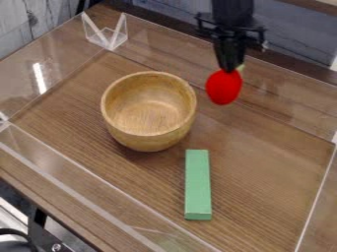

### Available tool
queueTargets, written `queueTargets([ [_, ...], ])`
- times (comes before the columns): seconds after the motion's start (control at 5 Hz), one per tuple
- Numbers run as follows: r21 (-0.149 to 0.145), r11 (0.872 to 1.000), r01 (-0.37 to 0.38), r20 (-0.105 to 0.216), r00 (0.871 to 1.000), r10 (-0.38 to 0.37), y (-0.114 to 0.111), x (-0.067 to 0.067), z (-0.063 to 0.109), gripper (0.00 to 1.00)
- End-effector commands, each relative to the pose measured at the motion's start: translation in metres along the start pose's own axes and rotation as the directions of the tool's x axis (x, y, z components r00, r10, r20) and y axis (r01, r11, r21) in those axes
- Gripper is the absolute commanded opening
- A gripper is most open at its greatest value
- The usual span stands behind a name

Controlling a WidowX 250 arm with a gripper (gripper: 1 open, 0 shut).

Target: Move the red object to the right

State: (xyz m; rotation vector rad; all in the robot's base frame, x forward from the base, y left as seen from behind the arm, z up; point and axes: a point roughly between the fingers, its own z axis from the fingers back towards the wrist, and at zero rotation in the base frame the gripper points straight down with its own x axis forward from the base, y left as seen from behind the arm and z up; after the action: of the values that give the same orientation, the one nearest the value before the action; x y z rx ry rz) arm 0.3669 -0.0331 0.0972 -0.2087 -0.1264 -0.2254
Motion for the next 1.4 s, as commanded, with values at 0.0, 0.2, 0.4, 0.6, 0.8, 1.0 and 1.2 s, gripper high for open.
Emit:
queueTargets([
  [0.0,0.013,0.999,0.037,0.051,0.998,-0.038,-0.010,0.009,0.009,0.00],
  [0.2,0.013,0.999,0.048,0.033,0.998,-0.049,-0.011,0.007,-0.003,0.00],
  [0.4,0.015,0.998,0.053,0.018,0.998,-0.053,-0.009,0.006,-0.013,0.00],
  [0.6,0.018,0.998,0.056,0.003,0.998,-0.056,-0.007,0.006,-0.022,0.00],
  [0.8,0.018,0.998,0.063,-0.006,0.998,-0.063,-0.008,0.006,-0.029,0.00],
  [1.0,0.019,0.998,0.066,-0.013,0.998,-0.066,-0.008,0.005,-0.034,0.00],
  [1.2,0.020,0.998,0.065,-0.013,0.998,-0.065,-0.008,0.004,-0.034,0.00],
])
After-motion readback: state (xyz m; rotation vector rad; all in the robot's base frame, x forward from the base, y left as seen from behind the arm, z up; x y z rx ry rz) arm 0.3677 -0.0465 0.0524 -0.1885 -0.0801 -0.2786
